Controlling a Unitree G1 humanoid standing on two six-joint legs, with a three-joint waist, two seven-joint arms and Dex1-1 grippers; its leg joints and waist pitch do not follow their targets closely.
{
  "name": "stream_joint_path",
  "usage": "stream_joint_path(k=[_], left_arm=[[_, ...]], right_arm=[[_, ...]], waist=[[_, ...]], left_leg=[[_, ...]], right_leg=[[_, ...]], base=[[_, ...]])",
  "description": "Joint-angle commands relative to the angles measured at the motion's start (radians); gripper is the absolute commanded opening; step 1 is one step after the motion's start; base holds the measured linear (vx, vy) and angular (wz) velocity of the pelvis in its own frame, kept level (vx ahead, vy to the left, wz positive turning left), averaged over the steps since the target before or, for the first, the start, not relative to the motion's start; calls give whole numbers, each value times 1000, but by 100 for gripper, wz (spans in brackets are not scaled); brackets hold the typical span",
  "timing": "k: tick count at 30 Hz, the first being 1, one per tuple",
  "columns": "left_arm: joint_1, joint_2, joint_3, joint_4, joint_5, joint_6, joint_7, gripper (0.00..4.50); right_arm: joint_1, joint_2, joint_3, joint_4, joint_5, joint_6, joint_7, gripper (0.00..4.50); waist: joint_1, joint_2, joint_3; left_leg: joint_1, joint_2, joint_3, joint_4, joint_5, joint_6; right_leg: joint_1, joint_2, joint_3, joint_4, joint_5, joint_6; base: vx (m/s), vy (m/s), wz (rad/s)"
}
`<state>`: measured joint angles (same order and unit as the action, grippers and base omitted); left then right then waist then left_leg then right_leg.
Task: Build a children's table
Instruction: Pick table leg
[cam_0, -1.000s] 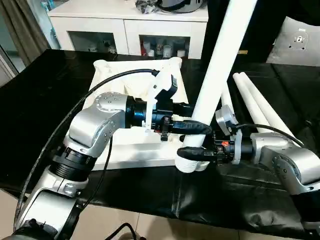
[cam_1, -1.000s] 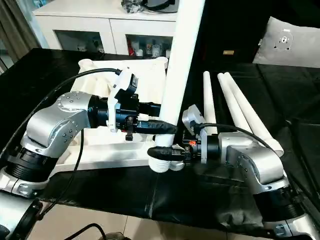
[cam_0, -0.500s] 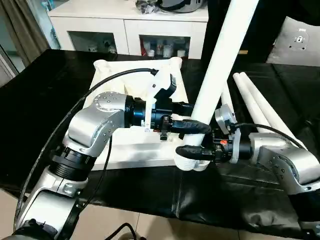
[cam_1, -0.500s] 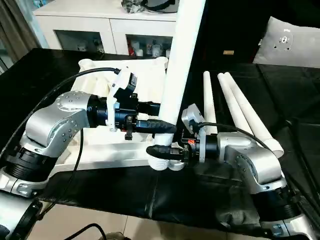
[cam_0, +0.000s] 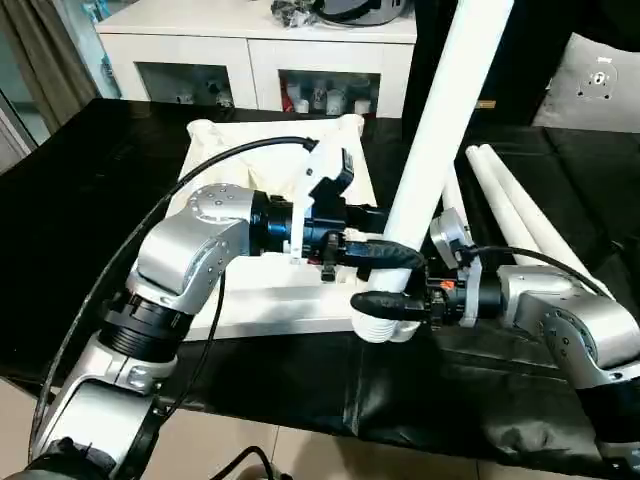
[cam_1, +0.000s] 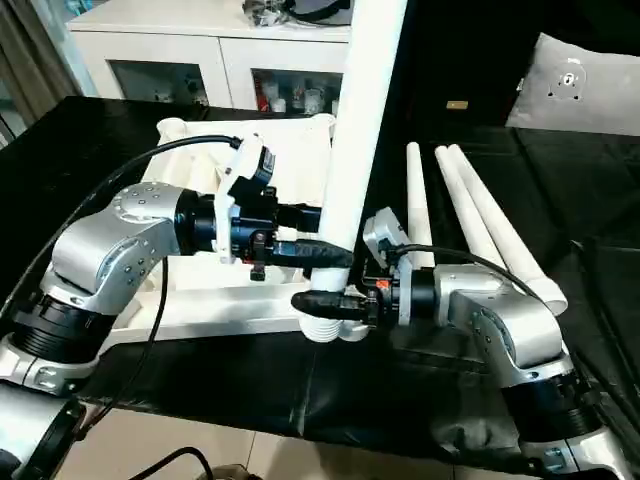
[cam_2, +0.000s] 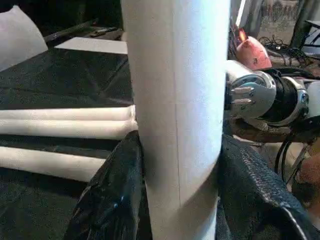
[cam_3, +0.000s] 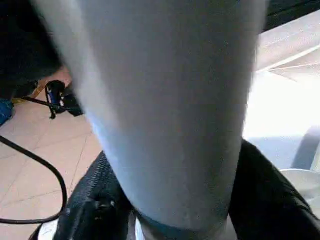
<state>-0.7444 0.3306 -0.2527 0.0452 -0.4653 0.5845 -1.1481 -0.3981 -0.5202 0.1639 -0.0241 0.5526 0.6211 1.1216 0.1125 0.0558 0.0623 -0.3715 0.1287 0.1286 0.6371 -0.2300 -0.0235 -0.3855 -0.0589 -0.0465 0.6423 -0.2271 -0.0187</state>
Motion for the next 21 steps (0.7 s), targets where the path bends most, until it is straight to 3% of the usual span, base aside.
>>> stream_joint_path(k=[1, 8, 9, 10, 14, 21], left_arm=[[-27, -1, -4, -22, 1, -9, -12, 186], [-23, -5, -7, -44, -18, 26, -10, 186], [-19, -4, -12, -56, -24, 27, -21, 242], [-16, -2, -20, -66, -24, 25, -28, 256], [-9, -10, -53, -79, -10, 34, -23, 262], [-1, -19, -86, -100, 8, 37, -19, 340]], right_arm=[[-6, -1, -11, 5, 1, 5, -8, 210], [0, 14, -24, 5, 9, 14, -23, 204], [2, 16, -23, 3, 13, 18, -22, 203], [2, 18, -22, 2, 13, 19, -24, 202], [3, 29, -13, 13, 6, 14, -31, 200], [7, 55, -8, 14, -9, -22, -37, 196]], waist=[[1, -15, -72], [1, -15, -73], [1, -15, -72], [1, -15, -73], [1, -16, -72], [1, -20, -72]], left_leg=[[-1, 86, -20, -70, 30, 89], [-1, 85, -20, -70, 28, 87], [-1, 85, -20, -70, 26, 86], [-1, 86, -20, -70, 26, 86], [-1, 86, -20, -71, 27, 89], [-2, 85, -19, -72, 32, 87]], right_leg=[[59, -96, 51, -67, -6, -280], [60, -98, 52, -68, -8, -282], [60, -98, 52, -68, -11, -281], [60, -98, 52, -68, -13, -282], [59, -98, 52, -68, -16, -282], [59, -98, 53, -69, -22, -273]], base=[[0, 0, 0], [0, 0, 0], [0, 0, 0], [0, 0, 0], [0, 0, 0], [0, 0, 0]])
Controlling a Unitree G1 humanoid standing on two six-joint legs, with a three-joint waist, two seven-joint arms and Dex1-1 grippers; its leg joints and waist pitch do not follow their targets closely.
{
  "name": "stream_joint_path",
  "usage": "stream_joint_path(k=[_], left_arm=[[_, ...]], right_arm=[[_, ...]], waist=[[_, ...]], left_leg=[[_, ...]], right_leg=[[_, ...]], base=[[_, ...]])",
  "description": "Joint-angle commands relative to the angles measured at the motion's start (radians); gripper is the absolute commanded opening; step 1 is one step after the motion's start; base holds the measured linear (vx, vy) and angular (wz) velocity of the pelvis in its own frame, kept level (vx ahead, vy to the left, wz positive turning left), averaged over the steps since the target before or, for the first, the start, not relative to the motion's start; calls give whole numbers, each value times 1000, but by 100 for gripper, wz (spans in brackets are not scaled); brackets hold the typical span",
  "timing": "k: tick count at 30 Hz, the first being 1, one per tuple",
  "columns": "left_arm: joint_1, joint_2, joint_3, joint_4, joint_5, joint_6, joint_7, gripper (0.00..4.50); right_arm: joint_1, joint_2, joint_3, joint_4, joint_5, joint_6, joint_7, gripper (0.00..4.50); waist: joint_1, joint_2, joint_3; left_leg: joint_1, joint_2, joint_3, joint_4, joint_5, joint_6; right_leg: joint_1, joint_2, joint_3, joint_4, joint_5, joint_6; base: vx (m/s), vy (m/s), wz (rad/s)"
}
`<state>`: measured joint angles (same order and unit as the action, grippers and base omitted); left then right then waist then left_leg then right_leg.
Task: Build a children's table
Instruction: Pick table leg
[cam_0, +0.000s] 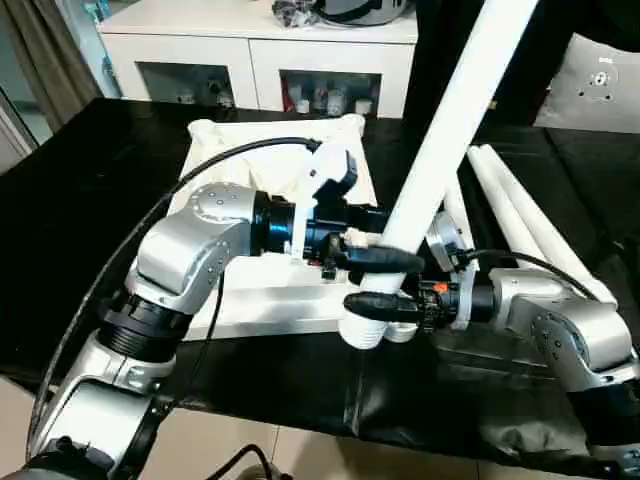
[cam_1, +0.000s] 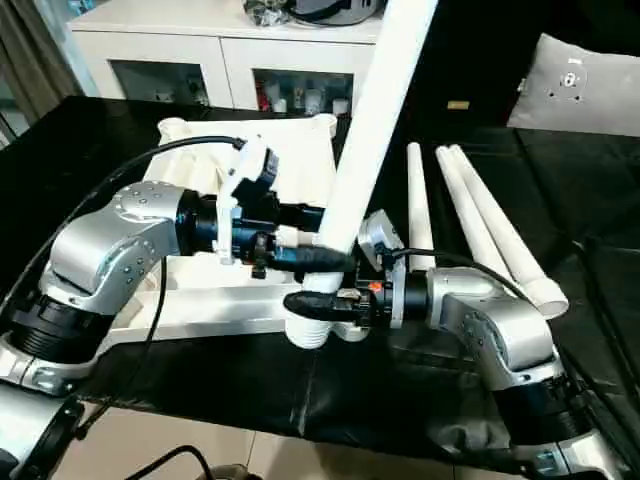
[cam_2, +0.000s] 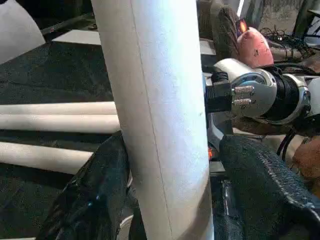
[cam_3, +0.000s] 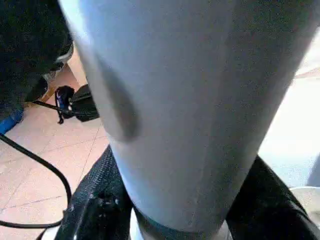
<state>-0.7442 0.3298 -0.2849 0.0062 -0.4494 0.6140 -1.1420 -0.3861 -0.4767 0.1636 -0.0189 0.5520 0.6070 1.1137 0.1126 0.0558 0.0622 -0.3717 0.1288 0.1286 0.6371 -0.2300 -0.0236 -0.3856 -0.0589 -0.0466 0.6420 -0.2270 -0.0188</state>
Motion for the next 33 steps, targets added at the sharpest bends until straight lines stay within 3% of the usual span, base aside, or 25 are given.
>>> stream_joint_path(k=[1, 5, 7, 8, 11, 14, 15, 17, 19, 20, 23, 24, 25, 26, 27, 29, 31, 33], left_arm=[[1, -22, -50, -59, -10, 8, -20, 345], [19, -33, -2, -64, -55, 13, -15, 370], [45, -65, 77, -64, -139, 24, -7, 393], [65, -112, 158, -41, -213, 28, 25, 393], [85, -173, 251, 11, -286, 39, 81, 404], [103, -194, 295, 41, -303, 36, 120, 410], [126, -198, 322, 37, -312, 38, 149, 410], [158, -190, 338, 11, -312, 38, 173, 410], [195, -170, 351, -30, -292, 37, 207, 410], [216, -159, 360, -51, -272, 33, 236, 410], [238, -140, 364, -72, -234, 26, 278, 410], [276, -81, 302, -84, -70, -23, 357, 410], [294, -47, 262, -86, 20, -55, 394, 410], [322, -6, 207, -86, 142, -124, 439, 410], [336, 9, 185, -87, 191, -161, 455, 410], [370, 14, 176, -82, 224, -191, 490, 410], [402, 7, 184, -97, 214, -190, 507, 410], [427, 7, 182, -111, 219, -180, 528, 410]], right_arm=[[-5, 15, -10, 9, -7, -7, -30, 196], [3, 20, -26, 2, 3, -2, -41, 196], [20, 23, -57, -14, 33, 6, -45, 196], [41, 31, -94, -36, 73, 13, -49, 196], [72, 52, -144, -70, 128, 17, -64, 196], [99, 70, -159, -98, 130, -9, -88, 192], [125, 88, -169, -123, 115, -19, -139, 191], [156, 87, -164, -155, 90, -17, -179, 191], [189, 80, -159, -192, 65, -10, -220, 191], [208, 85, -164, -212, 53, -6, -253, 191], [228, 96, -175, -237, 43, 6, -307, 191], [252, 127, -186, -268, 11, -2, -385, 191], [261, 145, -193, -281, -1, -5, -424, 191], [272, 167, -198, -296, -27, -13, -482, 191], [277, 175, -199, -302, -40, -17, -508, 191], [288, 192, -187, -318, -89, -20, -579, 191], [301, 195, -163, -332, -136, -12, -636, 191], [312, 209, -153, -343, -152, 7, -682, 191]], waist=[[1, -19, -72], [0, -18, -71], [1, -18, -71], [1, -21, -74], [5, -22, -74], [3, -21, -69], [4, -8, -69], [-3, -16, -68], [-6, -14, -70], [-10, -19, -69], [-15, -15, -62], [-17, -30, -60], [-16, -23, -59], [-24, -27, -57], [-27, -24, -58], [-30, -19, -66], [-28, -13, -70], [-30, -12, -67]], left_leg=[[-1, 85, -19, -72, 35, 88], [-2, 85, -18, -71, 28, 83], [-3, 86, -17, -70, 30, 83], [-2, 87, -17, -70, 31, 90], [-3, 87, -17, -68, 31, 111], [-4, 85, -18, -73, -4, 100], [-2, 85, -20, -72, -9, 88], [-4, 87, -22, -77, -7, 77], [-4, 85, -21, -77, 1, 76], [-5, 86, -21, -79, -1, 75], [-2, 84, -20, -84, -46, 58], [-3, 86, -19, -88, -52, 52], [-4, 88, -23, -92, -53, 50], [-1, 86, -20, -96, -67, 45], [0, 85, -22, -100, -68, 32], [6, 85, -20, -98, -37, 20], [6, 86, -21, -95, 7, 14], [3, 85, -20, -96, -12, 16]], right_leg=[[59, -98, 52, -68, -23, -272], [59, -99, 52, -70, -35, -273], [59, -99, 53, -68, -17, -282], [60, -100, 52, -67, -4, -289], [58, -99, 51, -68, 3, -301], [56, -98, 50, -79, -74, -278], [56, -99, 51, -80, -98, -264], [58, -95, 52, -82, -89, -245], [58, -95, 53, -82, -86, -231], [57, -93, 52, -82, -83, -227], [52, -92, 53, -91, -172, -202], [54, -93, 55, -95, -202, -189], [50, -91, 55, -96, -213, -172], [48, -87, 56, -101, -240, -136], [49, -86, 55, -102, -253, -112], [47, -86, 55, -99, -192, -117], [47, -85, 53, -84, -46, -165], [48, -86, 54, -83, -12, -191]], base=[[0, 0, 0], [0, 0, 0], [0, 0, 0], [0, 0, 0], [0, 0, 0], [0, 0, 0], [0, 0, 0], [0, 0, 0], [0, 0, 0], [0, 0, 0], [0, 0, 0], [0, 0, 0], [0, 0, 0], [0, 0, 0], [0, 0, 0], [0, 0, 0], [0, 0, 0], [0, 0, 0]])
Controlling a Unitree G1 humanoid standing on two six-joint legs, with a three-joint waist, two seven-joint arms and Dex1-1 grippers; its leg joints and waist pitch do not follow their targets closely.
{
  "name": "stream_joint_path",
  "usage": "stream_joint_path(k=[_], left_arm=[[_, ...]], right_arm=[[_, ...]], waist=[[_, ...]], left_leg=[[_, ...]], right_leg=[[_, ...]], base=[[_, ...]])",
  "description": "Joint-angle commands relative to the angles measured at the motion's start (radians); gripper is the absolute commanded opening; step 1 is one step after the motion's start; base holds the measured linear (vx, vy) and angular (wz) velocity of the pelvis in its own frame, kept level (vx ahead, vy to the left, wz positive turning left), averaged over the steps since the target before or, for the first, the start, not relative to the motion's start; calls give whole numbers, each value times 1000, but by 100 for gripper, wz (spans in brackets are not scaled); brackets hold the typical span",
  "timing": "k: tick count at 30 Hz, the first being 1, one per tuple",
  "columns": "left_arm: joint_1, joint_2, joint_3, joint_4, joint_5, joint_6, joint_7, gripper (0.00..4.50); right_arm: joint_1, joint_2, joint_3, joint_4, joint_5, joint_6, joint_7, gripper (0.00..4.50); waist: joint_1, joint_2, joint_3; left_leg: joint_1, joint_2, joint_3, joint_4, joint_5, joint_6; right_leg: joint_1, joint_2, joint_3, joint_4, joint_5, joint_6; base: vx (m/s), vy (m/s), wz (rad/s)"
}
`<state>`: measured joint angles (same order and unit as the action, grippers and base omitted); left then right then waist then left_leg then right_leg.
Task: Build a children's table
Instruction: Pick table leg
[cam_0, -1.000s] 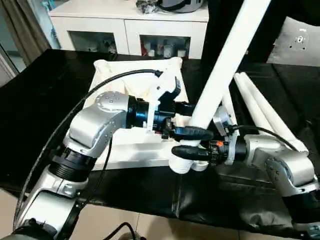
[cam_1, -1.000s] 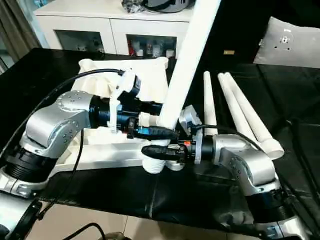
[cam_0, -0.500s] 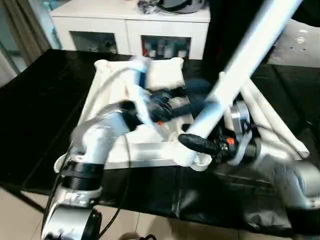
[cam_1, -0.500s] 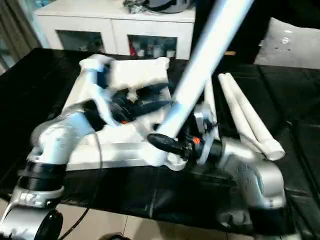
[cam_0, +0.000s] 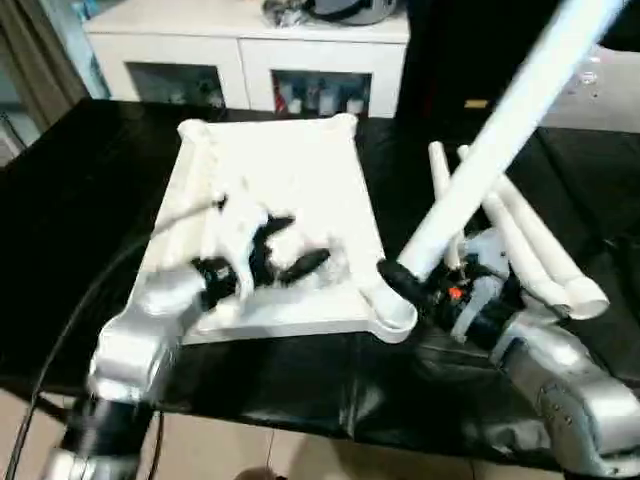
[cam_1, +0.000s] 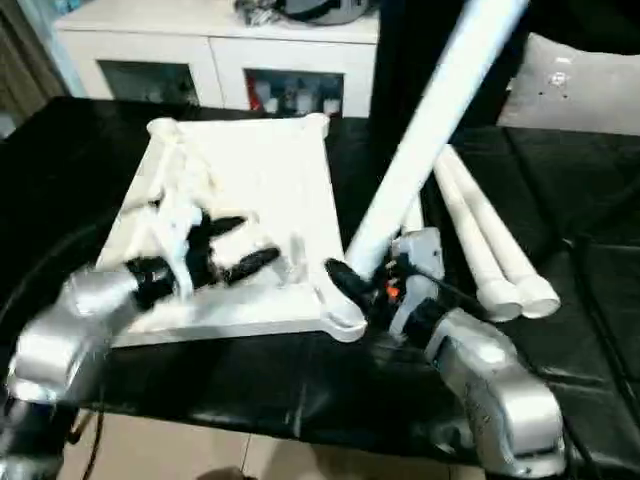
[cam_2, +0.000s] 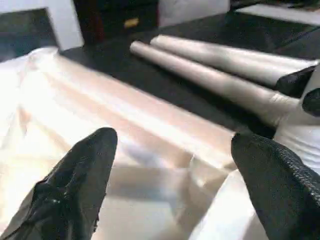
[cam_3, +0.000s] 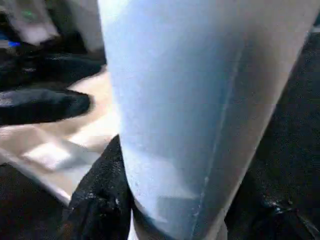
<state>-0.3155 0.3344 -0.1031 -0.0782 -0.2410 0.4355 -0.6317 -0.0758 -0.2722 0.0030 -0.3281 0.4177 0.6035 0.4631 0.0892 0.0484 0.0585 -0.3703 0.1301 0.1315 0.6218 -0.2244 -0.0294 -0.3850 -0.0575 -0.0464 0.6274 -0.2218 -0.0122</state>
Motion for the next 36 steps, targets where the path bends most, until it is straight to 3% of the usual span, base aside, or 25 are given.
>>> stream_joint_path(k=[1, 5, 6, 7, 9, 12, 15, 17, 18, 20, 21, 23, 27, 31, 33, 36], left_arm=[[17, 2, -4, -39, 9, 15, 30, 410], [61, -11, -21, -57, 27, 8, 50, 410], [75, -15, -26, -59, 37, 0, 54, 410], [90, -24, -25, -61, 33, -4, 57, 410], [95, -19, -32, -58, 42, -16, 56, 410], [95, 24, -73, -58, 50, -29, -2, 410], [67, 65, -113, -29, 50, -38, -92, 393], [33, 84, -136, 19, 65, -55, -148, 376], [12, 96, -149, 48, 68, -63, -185, 372], [-5, 115, -172, 62, 59, -50, -240, 348], [-23, 131, -199, 71, 54, -29, -284, 348], [-51, 139, -229, 90, 54, -2, -317, 331], [-126, 113, -282, 194, 103, -6, -337, 300], [-156, 102, -306, 241, 125, -21, -357, 276], [-182, 91, -328, 274, 134, -17, -368, 257], [-197, 82, -336, 299, 140, -17, -365, 241]], right_arm=[[4, 13, 14, -42, -35, -11, -43, 191], [4, 32, 17, -47, -126, -136, -91, 191], [1, 43, 7, -44, -122, -156, -97, 191], [-1, 84, -26, -43, -75, -194, -94, 191], [-4, 90, -36, -45, -83, -192, -125, 191], [-13, 80, -32, -15, -122, -220, -150, 191], [-14, 61, -29, 35, -99, -164, -111, 191], [-17, 40, -34, 63, -47, -116, -37, 191], [-18, 32, -34, 69, -25, -117, -3, 191], [-17, 13, -24, 71, -25, -134, 29, 191], [-22, -4, -16, 77, -26, -144, 52, 191], [-31, -25, -6, 86, -37, -164, 71, 191], [-46, -46, -7, 85, -22, -142, 107, 191], [-47, -31, -24, 81, -20, -139, 82, 191], [-49, -54, -30, 77, 2, -64, 68, 191], [-43, -73, -26, 69, 19, -74, 111, 191]], waist=[[-5, 2, -63], [-9, -5, -55], [-9, -6, -55], [-10, -5, -54], [-11, -9, -54], [-10, -5, -56], [-10, -5, -56], [-9, -10, -57], [-7, -5, -59], [-5, -8, -61], [-3, 7, -62], [-8, -3, -61], [-7, 2, -60], [-4, -1, -62], [-6, 0, -64], [-5, 1, -64]], left_leg=[[2, 83, -24, -81, -37, 22], [0, 84, -20, -87, -103, 6], [0, 84, -21, -87, -106, 7], [0, 86, -21, -88, -124, 16], [1, 86, -22, -90, -121, 18], [4, 84, -22, -90, -100, 18], [7, 81, -20, -89, -102, 23], [3, 81, -20, -86, -86, 33], [4, 81, -20, -85, -75, 39], [3, 81, -19, -83, -55, 44], [5, 83, -21, -81, -49, 42], [4, 84, -20, -83, -55, 42], [5, 81, -16, -81, -79, 37], [5, 84, -17, -81, -67, 33], [5, 85, -18, -80, -54, 34], [4, 84, -16, -78, -62, 37]], right_leg=[[50, -90, 54, -66, -23, -206], [50, -93, 58, -79, -107, -198], [50, -94, 59, -79, -119, -192], [48, -98, 61, -82, -146, -190], [46, -93, 60, -83, -159, -183], [44, -88, 59, -77, -123, -178], [44, -89, 60, -77, -128, -183], [49, -90, 60, -74, -97, -196], [48, -91, 59, -73, -77, -199], [50, -93, 59, -68, -43, -202], [49, -96, 58, -64, -27, -210], [51, -93, 58, -65, -18, -218], [53, -94, 58, -73, -67, -228], [54, -98, 59, -71, -62, -228], [56, -96, 58, -69, -45, -236], [57, -97, 58, -71, -43, -239]], base=[[0, 0, 0], [0, 0, 0], [0, 0, 0], [0, 0, 0], [0, 0, 0], [0, 0, 0], [0, 0, 0], [0, 0, 0], [0, 0, 0], [0, 0, 0], [0, 0, 0], [0, 0, 0], [0, 0, 0], [0, 0, 0], [0, 0, 0], [0, 0, 0]])
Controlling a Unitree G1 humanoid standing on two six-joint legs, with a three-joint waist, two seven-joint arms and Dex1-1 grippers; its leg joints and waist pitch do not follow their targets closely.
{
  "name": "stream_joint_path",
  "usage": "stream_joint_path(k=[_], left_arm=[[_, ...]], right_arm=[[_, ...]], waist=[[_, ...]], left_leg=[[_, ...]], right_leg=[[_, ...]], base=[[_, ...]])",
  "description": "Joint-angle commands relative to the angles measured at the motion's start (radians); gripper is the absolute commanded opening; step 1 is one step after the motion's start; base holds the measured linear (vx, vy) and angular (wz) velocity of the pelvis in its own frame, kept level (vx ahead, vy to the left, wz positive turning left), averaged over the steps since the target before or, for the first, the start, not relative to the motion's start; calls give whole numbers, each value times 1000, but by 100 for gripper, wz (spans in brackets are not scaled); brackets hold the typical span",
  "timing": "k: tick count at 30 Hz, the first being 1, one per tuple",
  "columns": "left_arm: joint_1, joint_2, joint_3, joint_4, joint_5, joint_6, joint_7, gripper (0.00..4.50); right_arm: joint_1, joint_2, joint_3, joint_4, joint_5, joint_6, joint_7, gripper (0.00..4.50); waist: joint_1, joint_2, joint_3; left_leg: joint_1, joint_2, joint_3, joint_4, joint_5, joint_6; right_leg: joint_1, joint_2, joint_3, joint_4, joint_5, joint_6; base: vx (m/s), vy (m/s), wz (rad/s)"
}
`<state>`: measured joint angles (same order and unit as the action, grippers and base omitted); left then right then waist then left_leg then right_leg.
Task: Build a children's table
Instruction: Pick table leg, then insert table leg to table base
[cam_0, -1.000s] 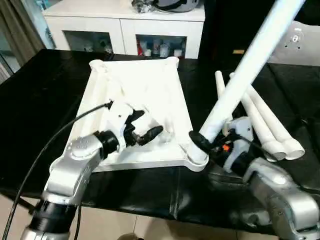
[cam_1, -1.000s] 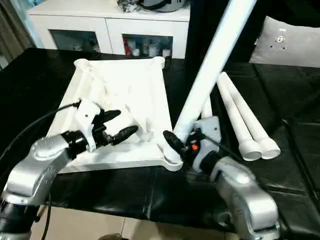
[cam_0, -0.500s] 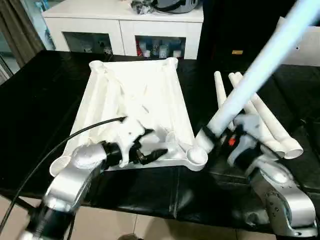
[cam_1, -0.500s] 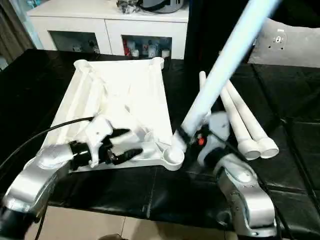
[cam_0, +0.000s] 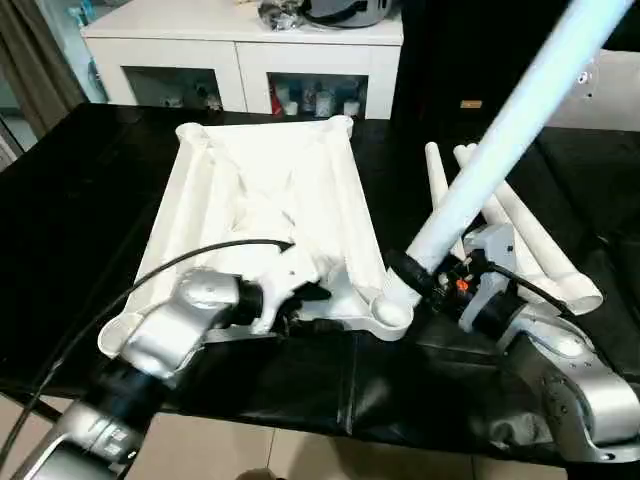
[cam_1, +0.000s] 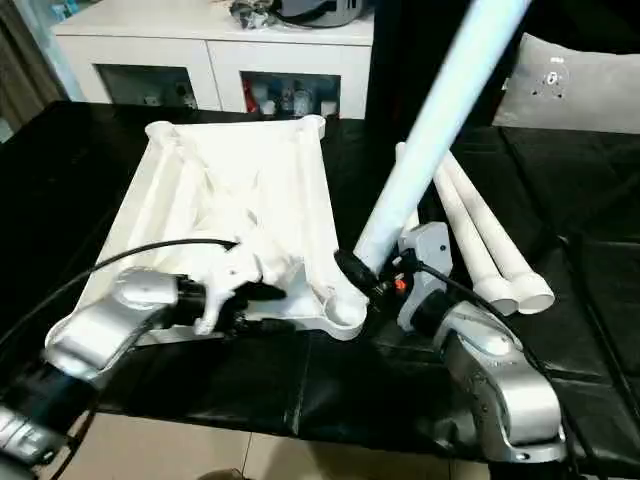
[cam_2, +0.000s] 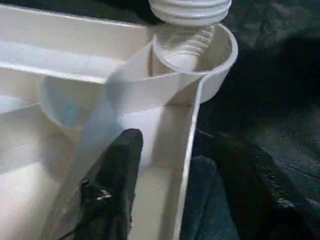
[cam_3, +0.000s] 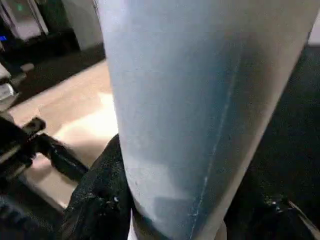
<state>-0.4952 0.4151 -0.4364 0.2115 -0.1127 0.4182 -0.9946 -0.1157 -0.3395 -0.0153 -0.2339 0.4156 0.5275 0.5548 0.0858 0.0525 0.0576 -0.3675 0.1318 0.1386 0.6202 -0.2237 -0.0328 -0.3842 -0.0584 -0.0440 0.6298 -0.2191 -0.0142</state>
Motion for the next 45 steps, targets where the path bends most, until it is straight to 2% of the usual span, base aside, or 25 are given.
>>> stream_joint_path(k=[1, 7, 11, 16, 22, 29, 30, 31, 32, 35, 36, 38, 43, 44, 45], left_arm=[[-21, 0, -4, 17, 13, -1, -3, 227], [-41, -10, -10, 59, 29, -18, -27, 184], [-48, -13, -11, 77, 28, -26, -33, 153], [-46, -11, -14, 85, 38, -35, -41, 117], [-45, -21, -1, 90, 38, -56, -44, 74], [-29, -16, -3, 86, 36, -89, -66, 14], [-26, -13, -6, 85, 40, -98, -69, 11], [-19, -4, -12, 83, 47, -114, -75, 11], [-14, -2, -11, 83, 49, -130, -76, 4], [-5, 8, -11, 84, 54, -143, -84, 0], [0, 17, -16, 83, 60, -154, -90, 0], [9, 47, -28, 82, 81, -174, -106, 0], [15, 66, -23, 75, 82, -176, -124, 0], [18, 78, -13, 67, 77, -182, -135, 0], [18, 78, -13, 67, 77, -182, -135, 0]], right_arm=[[0, -13, -3, -28, 16, -5, 29, 191], [7, -22, 25, -33, -33, -51, 34, 191], [4, -24, 19, -33, 22, 1, 53, 191], [4, -26, 24, -37, 27, -9, 69, 191], [-1, -34, 21, -39, 47, 25, 75, 191], [-11, -40, 28, -27, 39, 14, 87, 191], [-12, -41, 29, -25, 38, 13, 88, 191], [-17, -41, 30, -19, 38, 10, 91, 191], [-22, -41, 31, -14, 37, 9, 94, 191], [-40, -42, 38, 4, 32, 3, 104, 191], [-47, -47, 45, 11, 28, 2, 113, 191], [-73, -66, 77, 38, 9, 7, 148, 191], [-97, -80, 104, 57, -4, 17, 176, 191], [-119, -97, 142, 73, -22, 21, 213, 191], [-119, -97, 142, 73, -22, 21, 213, 191]], waist=[[-1, -3, -64], [-1, -4, -63], [0, -3, -63], [1, -3, -63], [1, -5, -63], [1, -8, -63], [1, -8, -63], [0, -14, -63], [-1, -10, -64], [-5, -9, -63], [-8, -14, -63], [-10, -12, -62], [-19, -10, -62], [-21, -15, -62], [-21, -15, -62]], left_leg=[[2, 83, -24, -76, -63, 41], [1, 85, -24, -77, -63, 42], [1, 86, -24, -77, -66, 49], [1, 87, -24, -77, -67, 51], [1, 87, -24, -78, -65, 50], [1, 88, -23, -78, -63, 52], [0, 88, -24, -78, -62, 54], [-1, 88, -23, -78, -57, 57], [-2, 88, -24, -78, -48, 59], [-1, 87, -23, -78, -52, 62], [-1, 87, -22, -78, -58, 62], [-1, 86, -22, -79, -63, 59], [0, 88, -22, -79, -67, 54], [-3, 86, -22, -78, -59, 59], [-3, 86, -22, -78, -59, 59]], right_leg=[[56, -98, 56, -73, -47, -237], [55, -98, 55, -74, -59, -240], [55, -98, 55, -74, -55, -247], [55, -99, 55, -74, -48, -252], [55, -100, 55, -74, -58, -252], [54, -101, 55, -75, -68, -245], [54, -100, 55, -75, -69, -244], [56, -100, 55, -75, -62, -243], [55, -101, 55, -71, -49, -244], [54, -100, 53, -71, -41, -249], [55, -100, 54, -73, -50, -250], [56, -100, 53, -74, -73, -247], [56, -100, 54, -73, -73, -254], [58, -101, 53, -70, -59, -260], [58, -101, 53, -70, -59, -260]], base=[[0, 0, 0], [0, 0, 0], [0, 0, 0], [0, 0, 0], [0, 0, 0], [0, 0, 0], [0, 0, 0], [0, 0, 0], [0, 0, 0], [0, 0, 0], [0, 0, 0], [0, 0, 0], [0, 0, 0], [0, 0, 0], [0, 0, 0]])
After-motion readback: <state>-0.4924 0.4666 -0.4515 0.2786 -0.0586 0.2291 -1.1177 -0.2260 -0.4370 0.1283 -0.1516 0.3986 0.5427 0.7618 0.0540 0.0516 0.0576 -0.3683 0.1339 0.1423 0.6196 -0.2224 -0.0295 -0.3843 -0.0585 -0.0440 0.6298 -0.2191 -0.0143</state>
